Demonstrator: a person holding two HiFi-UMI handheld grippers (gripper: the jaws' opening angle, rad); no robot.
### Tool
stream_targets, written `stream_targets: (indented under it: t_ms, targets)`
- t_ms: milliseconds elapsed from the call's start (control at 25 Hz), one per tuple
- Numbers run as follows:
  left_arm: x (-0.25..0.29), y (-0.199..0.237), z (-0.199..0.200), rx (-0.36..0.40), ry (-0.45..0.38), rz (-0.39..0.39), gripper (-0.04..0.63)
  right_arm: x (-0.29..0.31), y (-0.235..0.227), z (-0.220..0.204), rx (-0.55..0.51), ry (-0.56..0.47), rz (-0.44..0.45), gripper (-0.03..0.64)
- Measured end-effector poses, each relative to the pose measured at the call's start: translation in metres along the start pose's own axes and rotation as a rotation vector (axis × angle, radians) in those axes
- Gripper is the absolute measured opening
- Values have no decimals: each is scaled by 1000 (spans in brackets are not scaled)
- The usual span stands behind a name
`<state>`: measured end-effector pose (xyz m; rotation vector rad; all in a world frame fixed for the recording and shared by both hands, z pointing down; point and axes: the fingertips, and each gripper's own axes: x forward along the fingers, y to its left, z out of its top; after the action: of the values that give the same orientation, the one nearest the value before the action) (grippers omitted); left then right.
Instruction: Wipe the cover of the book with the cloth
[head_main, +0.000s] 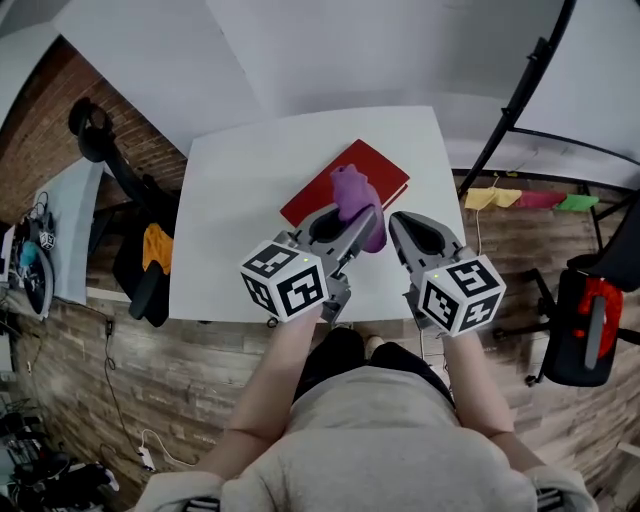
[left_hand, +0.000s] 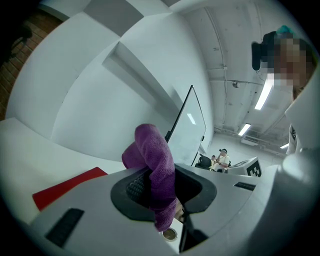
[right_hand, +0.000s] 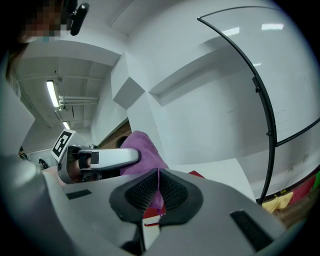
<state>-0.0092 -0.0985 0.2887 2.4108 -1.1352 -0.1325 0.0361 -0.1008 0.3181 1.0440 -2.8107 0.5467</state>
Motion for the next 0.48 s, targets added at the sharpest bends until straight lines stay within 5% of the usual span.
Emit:
stream_targets:
  t_ms: [480]
  targets:
    - [24, 58, 22, 9, 68, -36, 106, 55, -31, 9, 51, 11, -68, 23]
